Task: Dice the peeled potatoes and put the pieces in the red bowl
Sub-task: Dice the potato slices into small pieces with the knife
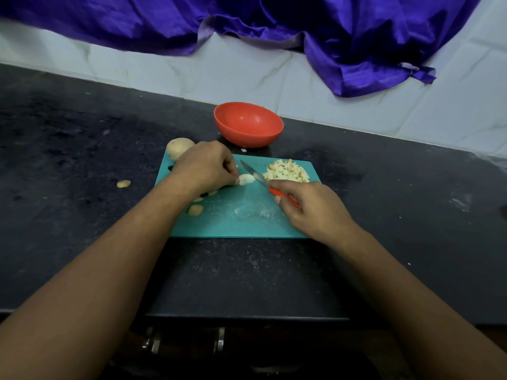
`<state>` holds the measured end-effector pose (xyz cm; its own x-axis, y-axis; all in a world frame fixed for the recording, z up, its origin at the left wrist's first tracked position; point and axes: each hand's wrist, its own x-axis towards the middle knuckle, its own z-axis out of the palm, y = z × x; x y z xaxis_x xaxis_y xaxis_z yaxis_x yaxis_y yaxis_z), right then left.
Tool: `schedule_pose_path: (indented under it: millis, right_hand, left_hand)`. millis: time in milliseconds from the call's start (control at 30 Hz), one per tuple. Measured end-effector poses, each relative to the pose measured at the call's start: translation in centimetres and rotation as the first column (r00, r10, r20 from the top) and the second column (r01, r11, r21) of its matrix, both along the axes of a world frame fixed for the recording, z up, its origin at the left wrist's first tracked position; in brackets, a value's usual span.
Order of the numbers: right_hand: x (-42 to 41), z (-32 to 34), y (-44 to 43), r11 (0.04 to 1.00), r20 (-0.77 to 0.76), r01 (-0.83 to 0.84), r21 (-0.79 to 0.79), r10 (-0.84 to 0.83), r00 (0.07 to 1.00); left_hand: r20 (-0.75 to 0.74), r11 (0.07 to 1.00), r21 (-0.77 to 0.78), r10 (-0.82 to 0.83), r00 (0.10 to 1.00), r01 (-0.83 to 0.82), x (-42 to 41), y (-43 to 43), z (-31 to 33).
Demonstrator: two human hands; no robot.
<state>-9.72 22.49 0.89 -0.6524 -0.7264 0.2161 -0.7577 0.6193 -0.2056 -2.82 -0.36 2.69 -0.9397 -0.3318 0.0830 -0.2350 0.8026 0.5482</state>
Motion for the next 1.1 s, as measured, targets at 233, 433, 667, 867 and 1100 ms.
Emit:
schedule_pose_path:
  millis: [233, 433, 667, 867, 1100]
  right_hand:
    - [-1.3, 0.0, 0.1, 0.998, -0.013, -0.057, 0.037, 0.058, 0.998]
    - [-1.7, 0.0, 0.2, 0.997, 0.023, -0.043, -0.066, 0.044, 0.999]
    - [-0.9, -0.4, 0.1, 0.985, 0.077, 0.031, -0.168, -0.018, 0.997]
    - [-0.2, -0.3, 0.0, 0.975, 0.125, 0.077, -0.211, -0.051, 0.991]
    - [1.0, -0.2, -0.4, 0.968, 0.143, 0.122, -0.218, -0.092, 0.985]
  left_hand:
    - [-0.023, 0.998, 0.032, -0.05, 0.998, 0.051, -0.3, -0.4, -0.5]
    - [-0.03, 0.985, -0.02, -0.174, 0.984, 0.174, 0.0, -0.1, -0.2]
    - [-0.05, 0.977, -0.127, -0.177, 0.983, 0.17, -0.4, -0.1, -0.5]
    - [-0.158, 0.972, -0.23, -0.085, 0.984, 0.047, -0.9, 0.9, -1.7]
    - [-0.121, 0.97, -0.241, -0.071, 0.99, 0.04, -1.2, 1.2, -1.8]
